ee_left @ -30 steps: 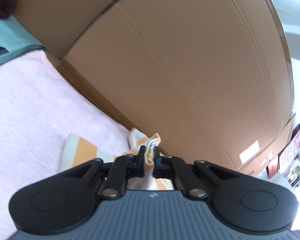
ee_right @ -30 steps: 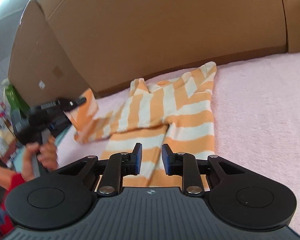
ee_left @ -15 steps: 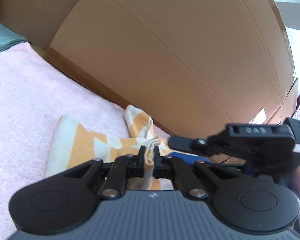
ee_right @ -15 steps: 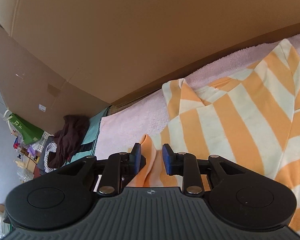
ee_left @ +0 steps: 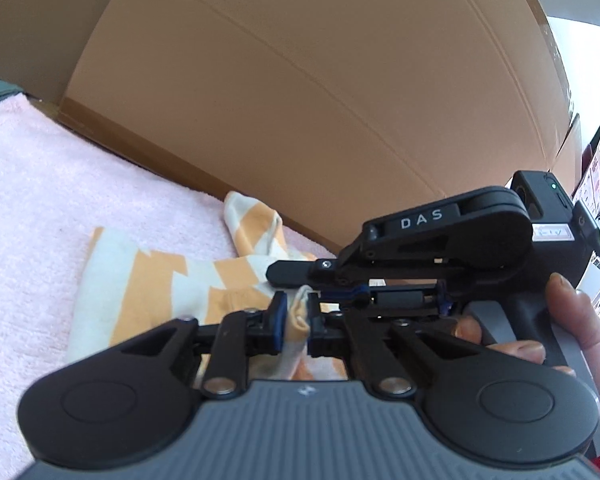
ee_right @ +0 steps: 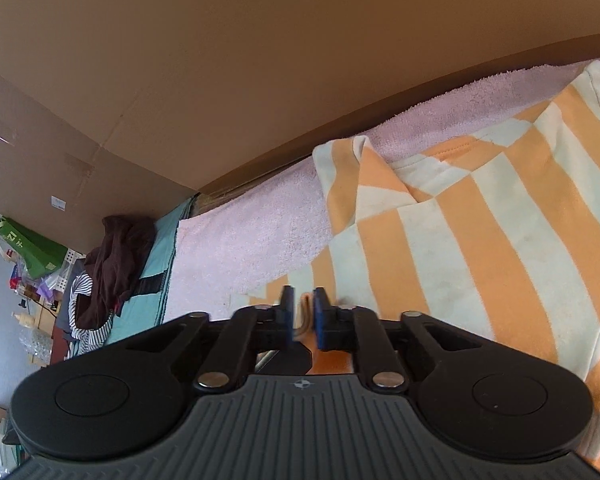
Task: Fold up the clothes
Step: 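Grasp the shirt end with the right gripper while the left gripper releases it, then lift the shirt end with the right gripper and carry it over the shirt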
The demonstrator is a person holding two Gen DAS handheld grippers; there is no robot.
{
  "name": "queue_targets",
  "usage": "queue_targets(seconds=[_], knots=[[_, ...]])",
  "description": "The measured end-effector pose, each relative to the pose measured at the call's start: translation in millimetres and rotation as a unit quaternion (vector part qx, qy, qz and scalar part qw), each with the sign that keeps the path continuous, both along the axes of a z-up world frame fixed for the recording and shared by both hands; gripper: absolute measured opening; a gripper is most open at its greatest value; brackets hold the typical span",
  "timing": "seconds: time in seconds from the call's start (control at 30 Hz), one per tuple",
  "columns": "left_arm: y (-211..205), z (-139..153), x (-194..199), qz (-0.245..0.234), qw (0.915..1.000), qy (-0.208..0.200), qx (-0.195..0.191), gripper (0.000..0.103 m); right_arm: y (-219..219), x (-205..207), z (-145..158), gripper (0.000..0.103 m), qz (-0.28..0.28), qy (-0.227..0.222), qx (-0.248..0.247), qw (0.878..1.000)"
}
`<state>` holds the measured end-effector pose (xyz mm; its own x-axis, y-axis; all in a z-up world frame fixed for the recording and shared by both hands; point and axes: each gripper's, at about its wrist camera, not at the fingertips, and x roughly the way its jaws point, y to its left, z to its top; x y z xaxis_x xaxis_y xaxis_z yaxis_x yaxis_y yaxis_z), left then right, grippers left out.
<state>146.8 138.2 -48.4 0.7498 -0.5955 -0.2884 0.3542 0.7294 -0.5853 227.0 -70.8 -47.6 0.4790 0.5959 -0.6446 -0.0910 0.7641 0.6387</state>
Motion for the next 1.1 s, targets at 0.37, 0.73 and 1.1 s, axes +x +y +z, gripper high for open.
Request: queue_targets(seconds=[0.37, 0.73, 1.1], knots=[[0, 10, -16, -0.117, 0.9887, -0.045, -0.083, 0.007, -28, -11, 24, 0.004, -0.031, -0.043, 0.053, 0.997], [-56, 12, -13, -0.167, 0.9854, -0.029, 0.015, 0.045, -79, -35, 80, 0.004, -0.06, -0.113, 0.143, 0.981], [-75, 12, -1, -0.129, 0.989, -0.01, 0.073, 0.05, -151, -86, 109, 0.004, -0.096, -0.173, 0.241, 0.95]])
